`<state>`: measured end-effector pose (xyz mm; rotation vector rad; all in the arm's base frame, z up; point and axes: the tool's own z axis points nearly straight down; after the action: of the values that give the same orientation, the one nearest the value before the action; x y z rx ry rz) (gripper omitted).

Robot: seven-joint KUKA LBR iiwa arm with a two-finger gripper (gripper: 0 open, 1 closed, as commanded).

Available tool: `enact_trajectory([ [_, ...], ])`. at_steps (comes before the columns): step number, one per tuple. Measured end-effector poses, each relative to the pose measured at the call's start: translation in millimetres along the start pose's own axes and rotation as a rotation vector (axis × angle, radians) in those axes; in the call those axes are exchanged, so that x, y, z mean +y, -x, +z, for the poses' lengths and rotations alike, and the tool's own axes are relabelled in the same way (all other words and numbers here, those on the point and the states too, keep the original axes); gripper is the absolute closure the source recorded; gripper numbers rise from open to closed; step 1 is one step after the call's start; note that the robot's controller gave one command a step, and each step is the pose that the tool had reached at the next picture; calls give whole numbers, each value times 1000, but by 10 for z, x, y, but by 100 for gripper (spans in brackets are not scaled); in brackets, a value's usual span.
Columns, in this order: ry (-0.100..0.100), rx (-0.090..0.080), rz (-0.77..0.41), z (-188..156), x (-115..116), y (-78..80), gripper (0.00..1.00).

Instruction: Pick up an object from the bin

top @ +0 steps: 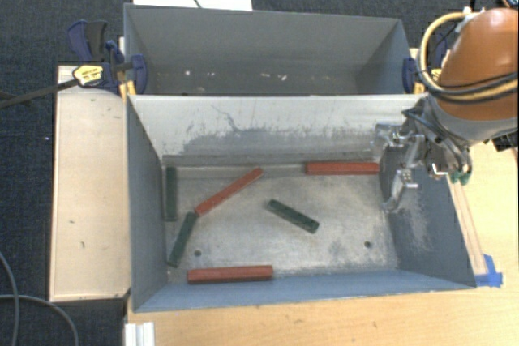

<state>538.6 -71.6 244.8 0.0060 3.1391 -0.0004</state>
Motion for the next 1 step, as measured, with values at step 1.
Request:
enact_trajectory([
  [1, 3, 11, 45, 969, 600, -398, 0],
])
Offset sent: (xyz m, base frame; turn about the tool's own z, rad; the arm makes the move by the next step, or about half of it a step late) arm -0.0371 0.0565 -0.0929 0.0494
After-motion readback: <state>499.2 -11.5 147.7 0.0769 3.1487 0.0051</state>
